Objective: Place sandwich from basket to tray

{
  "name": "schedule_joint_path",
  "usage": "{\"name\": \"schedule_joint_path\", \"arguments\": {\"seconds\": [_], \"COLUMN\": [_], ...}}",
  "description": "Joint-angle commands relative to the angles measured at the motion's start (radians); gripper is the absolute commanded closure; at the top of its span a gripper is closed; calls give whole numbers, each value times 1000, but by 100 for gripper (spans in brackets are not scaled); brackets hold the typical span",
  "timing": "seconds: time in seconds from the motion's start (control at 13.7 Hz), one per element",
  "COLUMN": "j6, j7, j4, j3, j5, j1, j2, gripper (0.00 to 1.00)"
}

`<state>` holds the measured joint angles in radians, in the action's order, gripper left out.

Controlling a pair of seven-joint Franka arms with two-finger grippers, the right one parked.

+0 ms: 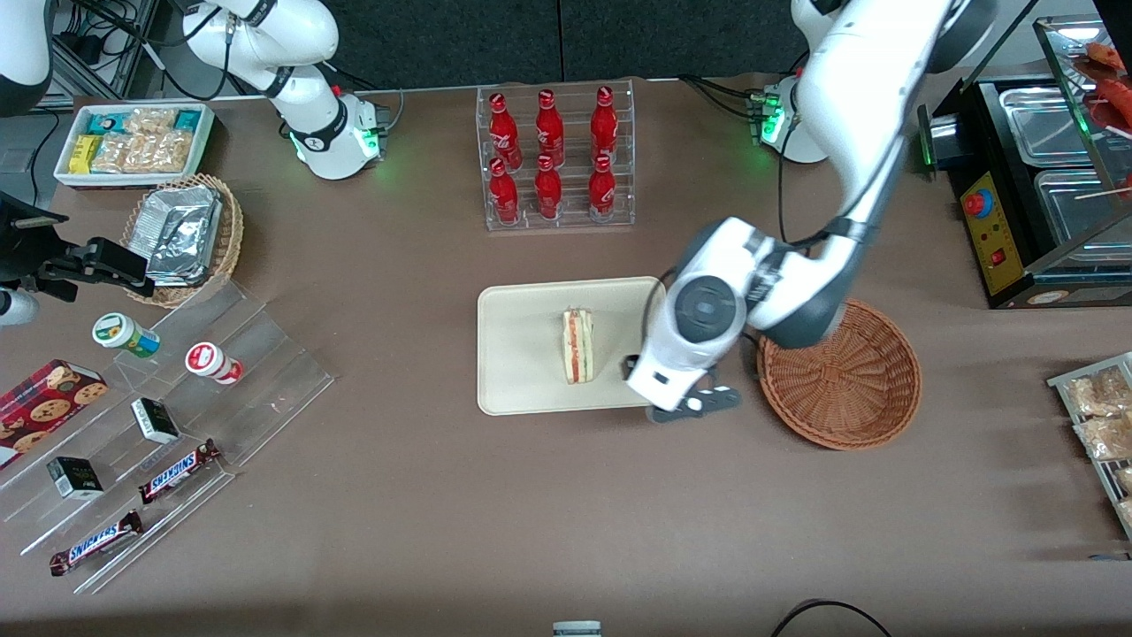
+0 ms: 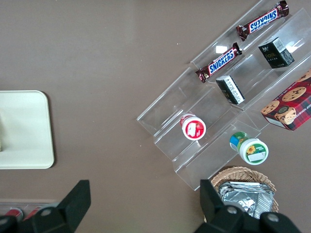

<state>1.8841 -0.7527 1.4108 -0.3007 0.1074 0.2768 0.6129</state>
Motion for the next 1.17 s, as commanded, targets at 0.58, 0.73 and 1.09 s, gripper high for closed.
{"name": "schedule_joint_path", "arguments": {"seconds": [0.58, 0.73, 1.09], "j6": [-126, -147, -266], "j7": [462, 548, 676], "j4": [164, 200, 227], "j3": [-5, 2, 64], "j5": [-112, -110, -97], "j1": [-286, -307, -308], "j2": [-229, -284, -433], "gripper": [0, 0, 0]}}
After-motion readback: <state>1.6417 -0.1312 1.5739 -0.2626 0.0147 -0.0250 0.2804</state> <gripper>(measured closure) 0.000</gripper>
